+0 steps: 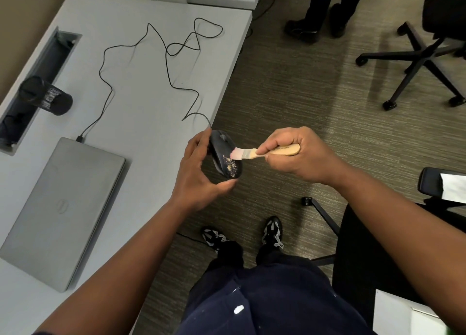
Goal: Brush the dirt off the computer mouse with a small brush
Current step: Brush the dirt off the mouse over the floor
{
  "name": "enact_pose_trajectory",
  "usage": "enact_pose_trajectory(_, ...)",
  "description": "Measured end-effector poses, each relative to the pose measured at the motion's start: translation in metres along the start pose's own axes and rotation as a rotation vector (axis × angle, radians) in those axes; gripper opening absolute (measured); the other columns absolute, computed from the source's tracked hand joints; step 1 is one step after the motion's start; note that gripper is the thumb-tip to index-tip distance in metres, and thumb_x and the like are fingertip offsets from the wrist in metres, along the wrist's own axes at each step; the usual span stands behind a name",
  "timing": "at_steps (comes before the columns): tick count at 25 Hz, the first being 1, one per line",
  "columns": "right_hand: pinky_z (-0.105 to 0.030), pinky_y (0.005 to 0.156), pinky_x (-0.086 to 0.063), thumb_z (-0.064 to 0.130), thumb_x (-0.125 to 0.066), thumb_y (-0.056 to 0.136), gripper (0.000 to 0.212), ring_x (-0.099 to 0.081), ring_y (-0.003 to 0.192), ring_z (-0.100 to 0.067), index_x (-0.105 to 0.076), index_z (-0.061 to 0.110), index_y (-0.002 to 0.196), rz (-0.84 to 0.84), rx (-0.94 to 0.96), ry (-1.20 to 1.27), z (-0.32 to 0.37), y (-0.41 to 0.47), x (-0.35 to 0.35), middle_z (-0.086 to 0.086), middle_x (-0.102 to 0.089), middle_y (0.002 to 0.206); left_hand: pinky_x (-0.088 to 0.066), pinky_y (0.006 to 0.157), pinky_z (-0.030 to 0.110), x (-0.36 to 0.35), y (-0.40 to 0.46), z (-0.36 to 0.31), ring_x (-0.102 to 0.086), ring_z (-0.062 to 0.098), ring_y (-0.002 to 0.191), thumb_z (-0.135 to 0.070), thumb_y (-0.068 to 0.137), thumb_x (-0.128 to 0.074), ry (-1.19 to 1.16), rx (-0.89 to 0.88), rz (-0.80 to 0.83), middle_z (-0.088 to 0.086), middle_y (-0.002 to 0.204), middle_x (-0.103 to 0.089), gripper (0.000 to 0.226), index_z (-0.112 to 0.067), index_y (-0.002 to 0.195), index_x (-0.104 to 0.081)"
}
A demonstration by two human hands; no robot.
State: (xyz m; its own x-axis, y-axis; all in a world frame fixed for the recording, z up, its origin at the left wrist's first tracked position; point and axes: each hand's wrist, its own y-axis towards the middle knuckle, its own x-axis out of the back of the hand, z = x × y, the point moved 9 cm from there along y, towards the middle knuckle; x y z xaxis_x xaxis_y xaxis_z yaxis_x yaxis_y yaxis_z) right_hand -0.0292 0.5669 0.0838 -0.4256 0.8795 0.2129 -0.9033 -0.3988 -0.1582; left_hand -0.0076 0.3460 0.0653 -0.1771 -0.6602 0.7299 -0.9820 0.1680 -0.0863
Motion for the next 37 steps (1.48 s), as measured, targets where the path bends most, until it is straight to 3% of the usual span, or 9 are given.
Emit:
enact_pose_trajectory(5,-0.027,0.056,-0.046,0.001,-0.073,0.083,0.024,-0.06,0.063,-0.008,-0.082,0.022,0.091,-0.02,-0.055,-0.11,-0.011,-0.005,0.011,0.005,-0.074,0.091,-0.043,0.11,0.013,0.005,0.002,-0.001,-0.049,0.016,0.138,-0.041,0.068,-0.098,0.006,-0.023,-0.017,-0.011,0.158,-0.032,0.125,-0.02,0.166,-0.024)
enact_pose_trajectory(7,-0.026,0.057,-0.046,0.001,-0.072,0.086,0.025,-0.059,0.064,-0.009,-0.08,0.023,0.096,-0.071,-0.054,-0.066,-0.007,-0.007,0.014,0.0,-0.074,0.091,-0.045,0.114,0.024,0.005,0.003,-0.001,-0.048,0.016,0.139,-0.041,0.068,-0.098,0.011,-0.018,-0.013,-0.009,0.16,-0.032,0.126,-0.021,0.167,-0.022)
enact_pose_trajectory(11,-0.019,0.054,-0.044,0.001,-0.072,0.092,0.019,-0.056,0.065,-0.009,-0.075,0.013,0.107,-0.077,-0.009,0.139,0.014,-0.006,0.003,-0.016,-0.07,0.092,-0.041,0.112,0.017,-0.002,0.004,0.0,-0.046,0.008,0.138,-0.039,0.069,-0.099,0.034,0.014,0.021,-0.009,0.162,-0.029,0.129,-0.023,0.168,-0.018)
enact_pose_trajectory(15,-0.022,0.053,-0.043,0.006,-0.073,0.094,0.016,-0.055,0.066,-0.018,-0.075,0.014,0.108,0.009,-0.033,0.152,0.018,0.0,-0.016,-0.025,-0.071,0.096,-0.046,0.118,0.039,-0.005,0.003,0.0,-0.043,0.011,0.143,-0.042,0.067,-0.096,0.021,0.011,0.032,-0.01,0.163,-0.029,0.129,-0.025,0.169,-0.017)
enact_pose_trajectory(18,-0.02,0.053,-0.042,0.004,-0.073,0.093,0.017,-0.055,0.068,-0.021,-0.076,0.013,0.107,0.012,-0.064,0.157,0.014,-0.001,-0.016,-0.027,-0.072,0.096,-0.048,0.115,0.035,-0.002,0.003,-0.001,-0.048,0.013,0.139,-0.045,0.066,-0.092,0.005,0.008,0.015,-0.013,0.159,-0.031,0.126,-0.026,0.168,-0.02)
enact_pose_trajectory(24,-0.043,0.066,-0.042,0.004,-0.074,0.088,0.018,-0.058,0.077,-0.032,-0.078,0.017,0.101,0.006,-0.126,0.203,0.001,-0.002,-0.009,-0.03,-0.072,0.099,-0.05,0.113,0.04,0.003,0.003,0.0,-0.05,0.019,0.139,-0.05,0.065,-0.091,0.013,0.022,-0.014,-0.006,0.16,-0.034,0.125,-0.022,0.166,-0.024)
enact_pose_trajectory(28,-0.033,0.056,-0.039,0.001,-0.074,0.088,0.018,-0.053,0.068,-0.026,-0.079,0.015,0.099,-0.001,-0.162,0.124,-0.005,-0.004,-0.002,-0.029,-0.072,0.094,-0.053,0.112,0.041,0.003,0.003,0.003,-0.05,0.018,0.138,-0.048,0.066,-0.095,0.024,0.023,-0.019,-0.005,0.16,-0.035,0.124,-0.02,0.165,-0.026)
enact_pose_trajectory(33,-0.02,0.05,-0.039,0.002,-0.072,0.086,0.02,-0.052,0.055,-0.006,-0.077,0.019,0.094,-0.016,-0.169,-0.038,-0.012,-0.009,0.001,-0.002,-0.069,0.075,-0.053,0.111,0.045,0.004,0.005,0.005,-0.049,0.019,0.138,-0.054,0.065,-0.093,0.047,0.037,-0.013,-0.008,0.161,-0.032,0.126,-0.025,0.166,-0.023)
enact_pose_trajectory(37,-0.026,0.055,-0.045,0.005,-0.075,0.091,0.016,-0.059,0.064,-0.016,-0.075,0.015,0.104,-0.042,-0.093,0.122,0.001,-0.01,0.001,-0.011,-0.074,0.087,-0.051,0.112,0.045,0.006,0.007,0.006,-0.049,0.018,0.139,-0.055,0.064,-0.09,0.047,0.056,-0.012,-0.008,0.161,-0.031,0.127,-0.022,0.167,-0.022)
